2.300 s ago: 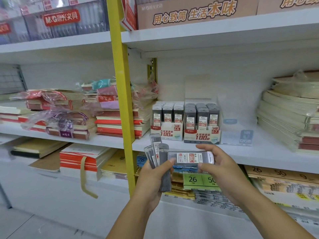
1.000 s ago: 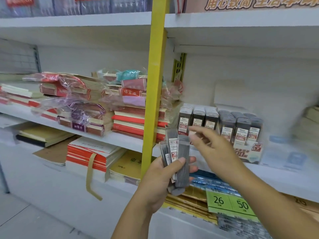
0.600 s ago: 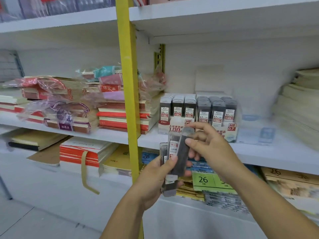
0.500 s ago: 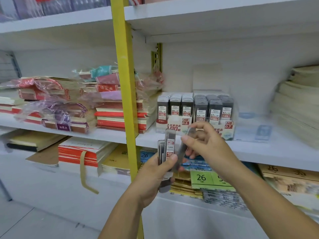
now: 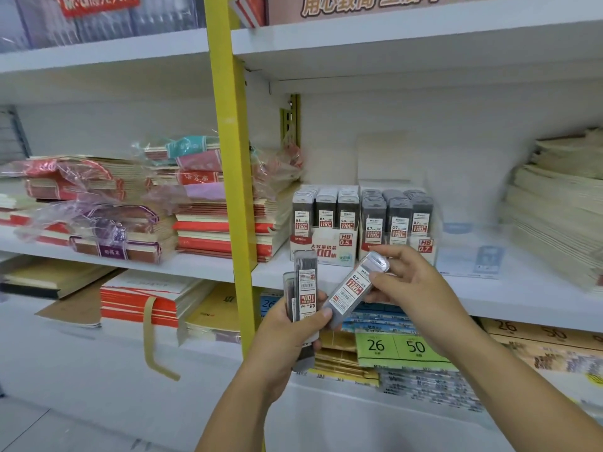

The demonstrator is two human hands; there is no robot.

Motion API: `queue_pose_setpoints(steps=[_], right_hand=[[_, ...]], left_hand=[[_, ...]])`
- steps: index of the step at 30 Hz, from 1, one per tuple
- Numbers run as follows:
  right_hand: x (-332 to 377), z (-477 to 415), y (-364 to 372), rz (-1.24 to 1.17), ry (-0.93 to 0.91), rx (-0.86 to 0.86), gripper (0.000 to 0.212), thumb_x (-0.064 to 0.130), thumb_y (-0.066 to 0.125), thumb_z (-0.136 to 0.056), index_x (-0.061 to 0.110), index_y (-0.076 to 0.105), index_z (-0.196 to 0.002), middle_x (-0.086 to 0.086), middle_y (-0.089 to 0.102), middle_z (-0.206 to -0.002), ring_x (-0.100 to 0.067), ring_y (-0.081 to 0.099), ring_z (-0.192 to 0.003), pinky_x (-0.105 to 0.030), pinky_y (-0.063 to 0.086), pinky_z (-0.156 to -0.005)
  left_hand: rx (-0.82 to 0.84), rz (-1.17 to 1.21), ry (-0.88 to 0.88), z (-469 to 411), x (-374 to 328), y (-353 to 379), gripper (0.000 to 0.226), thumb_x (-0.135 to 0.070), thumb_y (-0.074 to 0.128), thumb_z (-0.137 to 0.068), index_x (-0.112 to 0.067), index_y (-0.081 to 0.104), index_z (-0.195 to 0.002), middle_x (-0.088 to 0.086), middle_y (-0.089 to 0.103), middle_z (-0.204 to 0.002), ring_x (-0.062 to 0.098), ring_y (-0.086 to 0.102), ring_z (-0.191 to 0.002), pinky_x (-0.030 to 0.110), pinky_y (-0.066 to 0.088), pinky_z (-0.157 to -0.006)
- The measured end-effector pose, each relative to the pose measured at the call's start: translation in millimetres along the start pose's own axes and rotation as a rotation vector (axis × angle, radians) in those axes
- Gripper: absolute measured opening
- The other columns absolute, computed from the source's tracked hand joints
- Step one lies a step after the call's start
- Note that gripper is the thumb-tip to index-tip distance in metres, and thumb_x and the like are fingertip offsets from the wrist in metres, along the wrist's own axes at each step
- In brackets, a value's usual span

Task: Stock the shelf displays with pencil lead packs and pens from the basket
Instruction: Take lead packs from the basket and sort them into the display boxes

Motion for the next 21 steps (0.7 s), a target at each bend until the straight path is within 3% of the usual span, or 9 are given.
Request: queue_pose_setpoints(steps=[2, 5, 7, 10, 13, 16, 21], right_hand=[[8.8, 2.6, -3.6, 0.088, -0.061, -0.027, 0.027, 0.010, 0.065, -0.090, 0.033, 0.062, -0.103, 0.008, 0.075, -0.096, -0.013, 0.073, -0.078, -0.024, 0.058, -0.065], [37.5, 1.8, -24.0, 0.152, -0.258, -0.207, 0.038, 0.007, 0.064, -0.089, 0.044, 0.059, -0.097, 0.009, 0.073, -0.102, -0.006, 0.070, -0.084, -0.018, 0.056, -0.061], [63.1, -5.0, -43.0, 0.178, -0.409, -0.315, 0.042, 0.008, 0.063, -0.090, 0.047, 0.053, -0.099, 0.006, 0.070, -0.107, -0.007, 0.069, -0.092, -0.020, 0.057, -0.065], [88.8, -25.8, -56.0, 0.376, -0.553, -0.307, 0.036, 0.006, 0.062, -0.092, 0.039, 0.048, -0.100, 0.008, 0.067, -0.102, -0.008, 0.066, -0.094, -0.024, 0.055, -0.077], [91.5, -46.0, -53.7, 0.579, -0.560, -0.218, 0.032, 0.005, 0.062, -0.092, 0.032, 0.048, -0.102, 0.017, 0.063, -0.095, 0.005, 0.062, -0.087, -0.011, 0.051, -0.073], [87.9, -55.0, -58.8, 0.701, -0.555, -0.210, 0.035, 0.008, 0.061, -0.092, 0.039, 0.047, -0.101, 0.019, 0.062, -0.093, 0.004, 0.060, -0.085, -0.009, 0.048, -0.069], [70.2, -65.0, -68.3, 0.795, -0.448, -0.190, 0.031, 0.010, 0.063, -0.090, 0.037, 0.053, -0.103, 0.017, 0.060, -0.094, 0.009, 0.057, -0.080, 0.000, 0.041, -0.062]], left_hand=[[0.014, -0.007, 0.001, -2.1, 1.0, 0.5, 0.018, -0.023, 0.073, -0.091, -0.041, 0.073, -0.094, -0.007, 0.078, -0.098, 0.009, 0.072, -0.084, 0.028, 0.058, -0.070], [0.090, 0.022, 0.027, -6.4, -1.2, 6.7, 0.016, -0.023, 0.070, -0.094, -0.024, 0.065, -0.108, -0.005, 0.078, -0.106, 0.014, 0.075, -0.099, 0.037, 0.058, -0.082], [0.108, -0.002, 0.056, -11.2, -4.2, 11.7, 0.017, -0.029, 0.069, -0.093, -0.024, 0.063, -0.108, -0.005, 0.079, -0.101, 0.012, 0.075, -0.091, 0.037, 0.058, -0.080], [0.104, -0.040, 0.105, -19.0, -6.4, 19.1, 0.007, -0.030, 0.065, -0.096, -0.025, 0.065, -0.100, -0.005, 0.074, -0.079, 0.009, 0.062, -0.064, 0.025, 0.053, -0.063], [0.116, -0.070, 0.107, -23.6, -2.7, 24.8, 0.022, -0.042, 0.062, -0.095, -0.022, 0.062, -0.087, -0.005, 0.060, -0.064, 0.010, 0.052, -0.059, 0.026, 0.048, -0.060], [0.131, -0.096, 0.107, -26.6, 0.9, 27.3, 0.032, -0.053, 0.059, -0.093, -0.023, 0.057, -0.083, -0.007, 0.055, -0.061, 0.009, 0.049, -0.057, 0.022, 0.045, -0.058], [0.205, -0.068, 0.068, -29.3, 3.8, 29.7, 0.019, -0.049, 0.064, -0.086, -0.033, 0.063, -0.095, -0.003, 0.054, -0.068, 0.013, 0.048, -0.064, 0.029, 0.046, -0.064]])
Point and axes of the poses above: each hand's wrist, its own z-axis away from the middle knuckle, its own y-axis out of the palm, x = y × z, the point moved 3 cm from there along -z, towards the middle knuckle
